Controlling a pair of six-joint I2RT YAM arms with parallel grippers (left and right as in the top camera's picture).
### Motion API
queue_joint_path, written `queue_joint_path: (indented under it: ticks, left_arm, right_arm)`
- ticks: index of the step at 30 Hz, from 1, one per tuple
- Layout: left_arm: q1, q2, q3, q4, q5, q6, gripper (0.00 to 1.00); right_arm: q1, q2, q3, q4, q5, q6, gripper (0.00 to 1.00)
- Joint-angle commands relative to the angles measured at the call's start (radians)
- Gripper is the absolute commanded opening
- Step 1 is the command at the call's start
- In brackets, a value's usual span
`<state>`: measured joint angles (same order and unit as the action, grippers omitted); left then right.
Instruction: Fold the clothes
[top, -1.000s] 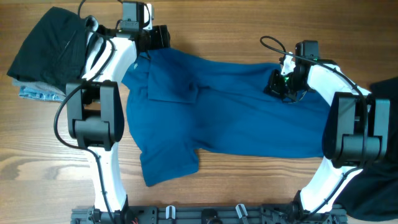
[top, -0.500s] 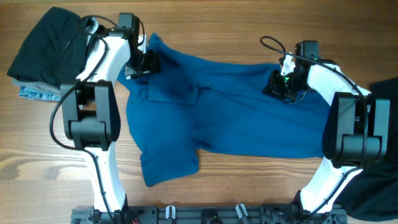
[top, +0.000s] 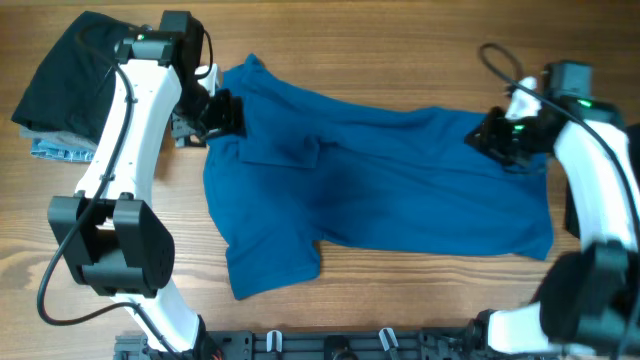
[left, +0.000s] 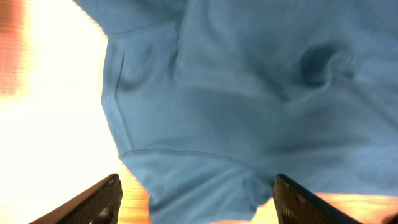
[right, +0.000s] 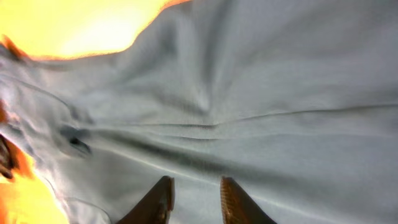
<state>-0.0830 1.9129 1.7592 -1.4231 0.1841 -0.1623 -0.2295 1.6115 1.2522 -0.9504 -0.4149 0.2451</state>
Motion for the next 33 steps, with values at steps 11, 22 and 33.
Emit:
queue_joint_path:
  ticks: [11, 22, 33]
  left_arm:
    - [-0.028, -0.011, -0.16, 0.577, 0.006, -0.025, 0.13]
    - [0.01, -0.128, -0.186, 0.331, 0.002, 0.025, 0.9]
    - [0.052, -0.129, -0.333, 0.15, 0.007, -0.037, 0.92]
  right_arm:
    - [-0.189, 0.105, -0.002, 0.262, 0.245, 0.13, 0.04]
    - [-0.254, 0.511, -0.001, 0.49, 0.429, 0.208, 0.04]
    - [-0.352, 0.224, 0.074, 0.401, -0.124, -0.063, 0.38]
